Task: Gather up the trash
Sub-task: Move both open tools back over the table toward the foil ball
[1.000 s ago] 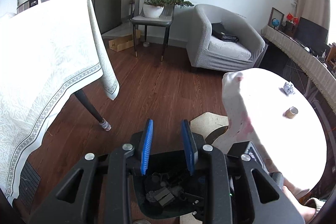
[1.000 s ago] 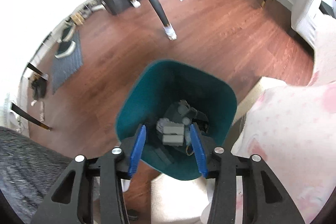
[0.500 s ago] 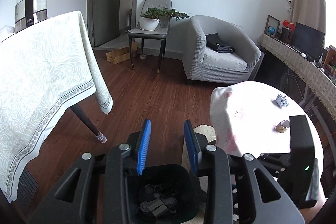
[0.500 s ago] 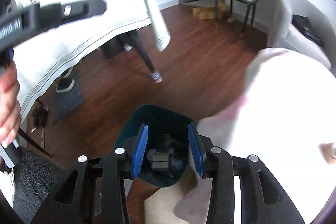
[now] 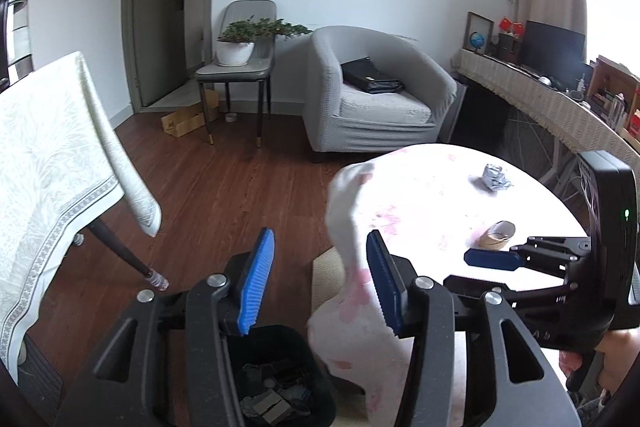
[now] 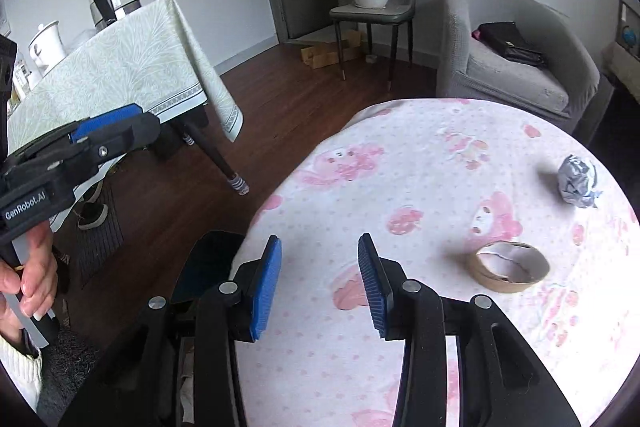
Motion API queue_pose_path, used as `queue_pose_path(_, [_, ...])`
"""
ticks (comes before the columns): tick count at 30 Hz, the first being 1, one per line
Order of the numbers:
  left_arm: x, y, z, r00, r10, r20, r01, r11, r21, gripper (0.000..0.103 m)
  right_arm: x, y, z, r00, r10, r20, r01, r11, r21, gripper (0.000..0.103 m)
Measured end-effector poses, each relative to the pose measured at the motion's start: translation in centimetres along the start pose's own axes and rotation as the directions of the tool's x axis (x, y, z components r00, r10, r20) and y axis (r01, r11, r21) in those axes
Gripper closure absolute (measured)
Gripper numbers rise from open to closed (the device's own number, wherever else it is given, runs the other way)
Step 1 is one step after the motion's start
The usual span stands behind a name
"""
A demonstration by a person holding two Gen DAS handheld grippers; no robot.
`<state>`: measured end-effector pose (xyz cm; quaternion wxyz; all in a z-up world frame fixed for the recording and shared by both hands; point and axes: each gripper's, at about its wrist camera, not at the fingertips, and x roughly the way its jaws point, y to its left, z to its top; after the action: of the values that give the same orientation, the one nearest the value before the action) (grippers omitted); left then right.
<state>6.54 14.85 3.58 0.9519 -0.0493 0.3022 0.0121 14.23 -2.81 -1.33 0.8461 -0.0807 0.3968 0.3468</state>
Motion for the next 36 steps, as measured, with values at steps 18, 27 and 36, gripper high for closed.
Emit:
queue_pose_path(18, [5.8,-8.3,0.1,0.990,-0.124,-0.069,0.131,0.985,0.114,0.022,-3.6,-12.0,-1.3,0.989,-0.104,0.108,0.084,0.981,0.177,0.052])
queue_pose_path(27, [9.5,-12.9,-1.2,0.979,-0.147,-0.143,0.175,0.963,0.206,0.018,-4.6,-16.1,-2.1,0.976,-0.188,0.107,0.166,0.969,0.184,0.030])
queue_pose_path(36, [13.2,-17.2,-0.7,0.934,-0.260,-0.245,0.325,0.903,0.281,0.018,-4.6,-21.7,-2.3,0.981,-0.161,0.109,0.114,0.932,0.345,0.025])
